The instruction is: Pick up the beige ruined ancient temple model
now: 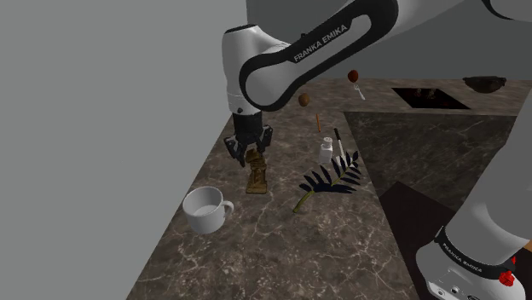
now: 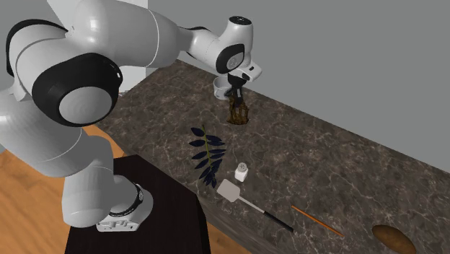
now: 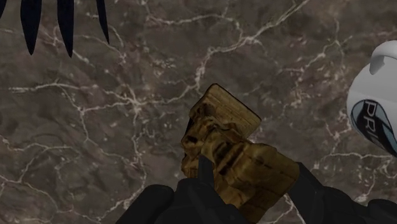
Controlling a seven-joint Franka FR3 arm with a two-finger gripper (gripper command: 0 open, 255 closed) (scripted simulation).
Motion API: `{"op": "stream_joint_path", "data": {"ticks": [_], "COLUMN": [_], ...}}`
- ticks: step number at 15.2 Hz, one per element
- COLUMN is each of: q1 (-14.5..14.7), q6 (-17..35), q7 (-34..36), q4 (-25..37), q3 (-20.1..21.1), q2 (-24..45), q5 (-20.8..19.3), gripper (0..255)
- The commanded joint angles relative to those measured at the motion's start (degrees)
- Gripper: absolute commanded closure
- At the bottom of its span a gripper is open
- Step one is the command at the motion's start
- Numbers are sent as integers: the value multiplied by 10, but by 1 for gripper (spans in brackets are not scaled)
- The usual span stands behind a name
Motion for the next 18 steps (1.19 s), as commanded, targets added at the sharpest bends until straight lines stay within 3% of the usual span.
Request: {"op": "stream_joint_path", "data": {"ticks": [1, 18], "q1": [0, -4], "q6": [0, -109], "q7": [0, -17], "q4": [-2, 70], "q3": [0, 2], "q2": [0, -42], "q5": [1, 24], "gripper": [255, 255]}}
